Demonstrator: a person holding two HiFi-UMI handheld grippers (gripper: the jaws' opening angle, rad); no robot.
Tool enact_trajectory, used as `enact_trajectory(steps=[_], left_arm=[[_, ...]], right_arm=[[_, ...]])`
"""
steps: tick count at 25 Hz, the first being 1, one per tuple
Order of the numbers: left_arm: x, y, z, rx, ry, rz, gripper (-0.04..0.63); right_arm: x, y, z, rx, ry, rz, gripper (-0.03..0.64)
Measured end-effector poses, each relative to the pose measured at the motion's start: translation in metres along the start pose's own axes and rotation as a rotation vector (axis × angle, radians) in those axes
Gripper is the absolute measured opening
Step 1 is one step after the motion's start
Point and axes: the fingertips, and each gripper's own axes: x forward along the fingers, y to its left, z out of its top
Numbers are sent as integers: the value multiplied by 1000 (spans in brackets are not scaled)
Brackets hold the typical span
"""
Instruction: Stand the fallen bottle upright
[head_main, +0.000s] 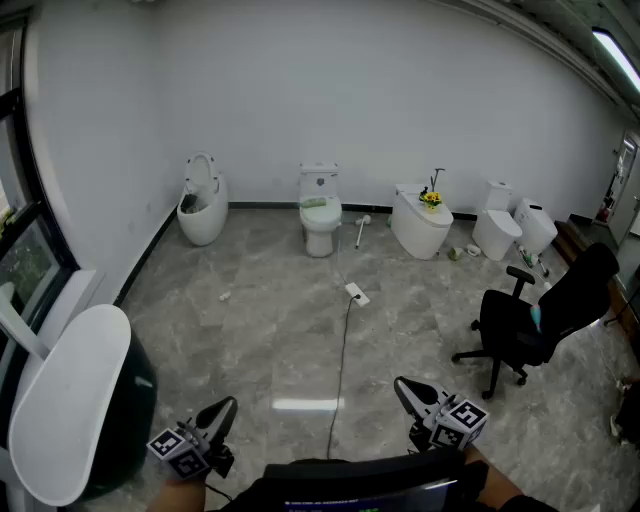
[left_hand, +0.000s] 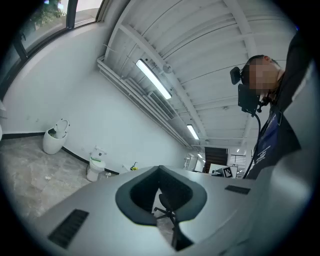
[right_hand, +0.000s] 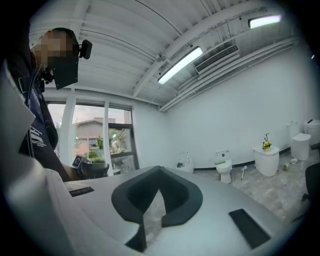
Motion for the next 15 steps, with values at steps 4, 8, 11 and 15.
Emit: enact_trajectory(steps=[4, 8, 11, 15], left_arm=[[-4, -2, 0, 2, -13, -13, 3], [-3, -3, 1, 3, -20, -19, 3], [-5, 6, -3, 6, 1, -5, 3], [-10, 16, 7, -12, -8, -7, 3]], right_arm=[[-1, 4, -3, -1, -1, 0, 26], [-2, 2, -4, -8, -4, 5, 26], [4, 2, -3, -8, 2, 2, 26], [19, 9, -2, -1, 10, -4, 26]])
